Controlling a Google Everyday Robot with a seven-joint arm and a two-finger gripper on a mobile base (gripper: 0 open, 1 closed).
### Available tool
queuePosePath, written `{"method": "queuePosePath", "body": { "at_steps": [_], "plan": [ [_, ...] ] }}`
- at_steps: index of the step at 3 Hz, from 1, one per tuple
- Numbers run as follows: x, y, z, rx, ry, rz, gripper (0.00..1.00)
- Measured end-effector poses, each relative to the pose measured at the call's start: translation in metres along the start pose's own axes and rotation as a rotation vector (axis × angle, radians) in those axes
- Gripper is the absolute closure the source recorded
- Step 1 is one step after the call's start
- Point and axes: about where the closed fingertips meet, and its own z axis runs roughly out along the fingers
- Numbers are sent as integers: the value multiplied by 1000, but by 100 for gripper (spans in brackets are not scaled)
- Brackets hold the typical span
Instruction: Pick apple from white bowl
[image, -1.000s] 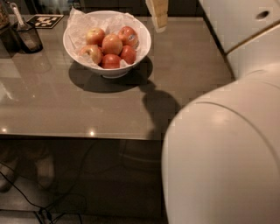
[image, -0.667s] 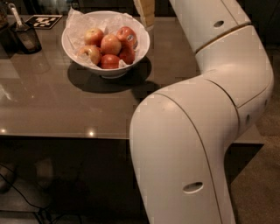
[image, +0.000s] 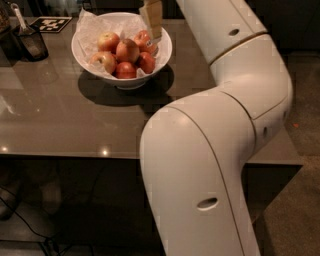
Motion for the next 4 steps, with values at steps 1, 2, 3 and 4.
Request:
{"method": "queuePosePath", "body": {
  "at_steps": [1, 2, 3, 4],
  "plan": [
    [-17, 0, 24, -15, -63, 10, 0],
    [-12, 11, 43, -43, -87, 49, 0],
    [-14, 7, 46, -35, -88, 46, 0],
    [-21, 8, 58, -42, -118, 36, 0]
  ]
}}
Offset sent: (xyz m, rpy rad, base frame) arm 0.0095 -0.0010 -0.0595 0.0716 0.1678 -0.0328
